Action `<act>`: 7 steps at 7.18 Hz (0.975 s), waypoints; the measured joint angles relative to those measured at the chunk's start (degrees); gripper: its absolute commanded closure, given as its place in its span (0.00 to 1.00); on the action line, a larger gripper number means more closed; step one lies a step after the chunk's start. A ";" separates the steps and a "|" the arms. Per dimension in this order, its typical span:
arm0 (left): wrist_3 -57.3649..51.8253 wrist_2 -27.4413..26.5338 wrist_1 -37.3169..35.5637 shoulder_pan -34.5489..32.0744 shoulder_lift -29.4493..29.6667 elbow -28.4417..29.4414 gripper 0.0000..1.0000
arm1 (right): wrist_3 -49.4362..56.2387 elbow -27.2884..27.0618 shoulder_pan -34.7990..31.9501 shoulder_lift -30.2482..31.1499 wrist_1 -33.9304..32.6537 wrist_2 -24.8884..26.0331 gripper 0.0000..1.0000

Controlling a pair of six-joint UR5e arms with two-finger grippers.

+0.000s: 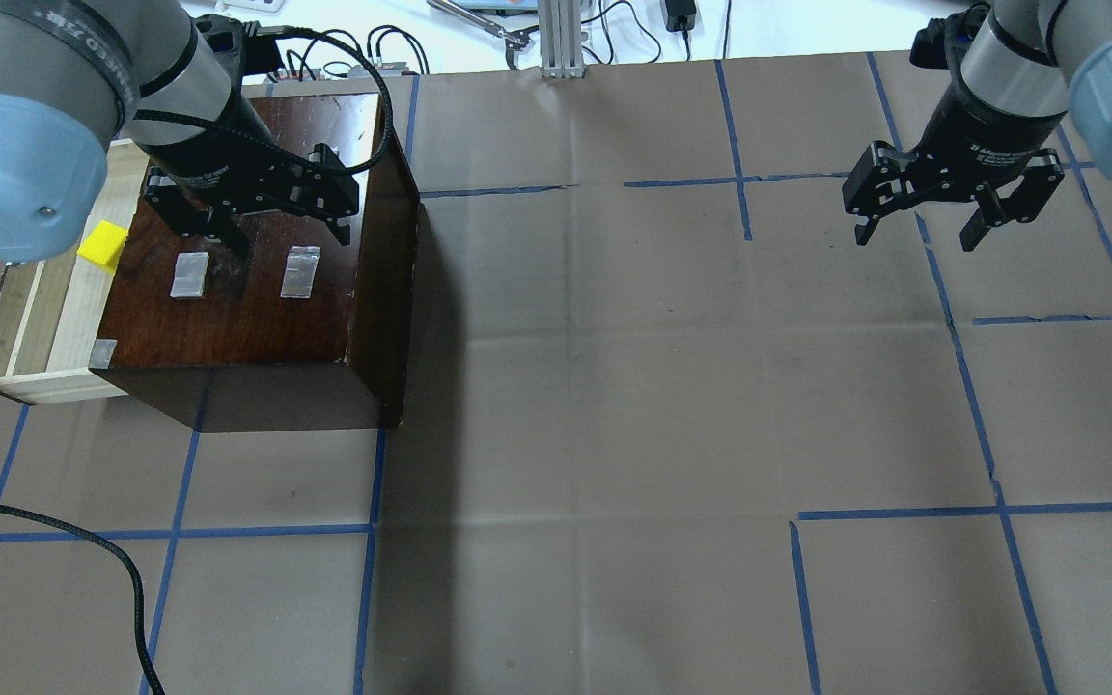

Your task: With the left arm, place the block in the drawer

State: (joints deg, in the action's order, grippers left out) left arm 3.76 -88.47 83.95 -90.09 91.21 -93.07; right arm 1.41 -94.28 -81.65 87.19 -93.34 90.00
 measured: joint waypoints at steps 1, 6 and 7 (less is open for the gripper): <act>-0.32 -0.20 0.01 -0.19 0.05 -0.05 0.02 | 0.00 0.01 0.00 0.00 0.00 0.00 0.00; -3.52 -2.38 -0.02 -0.60 0.17 -0.17 0.02 | 0.00 0.01 0.00 0.00 0.00 0.00 0.00; -5.00 -2.27 0.11 -0.61 -0.07 -0.18 0.02 | 0.00 0.02 0.00 0.00 0.00 0.00 0.00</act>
State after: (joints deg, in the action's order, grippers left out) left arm -1.24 -90.74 84.05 -90.70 91.15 -93.25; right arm 1.41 -94.26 -81.65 87.19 -93.34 90.00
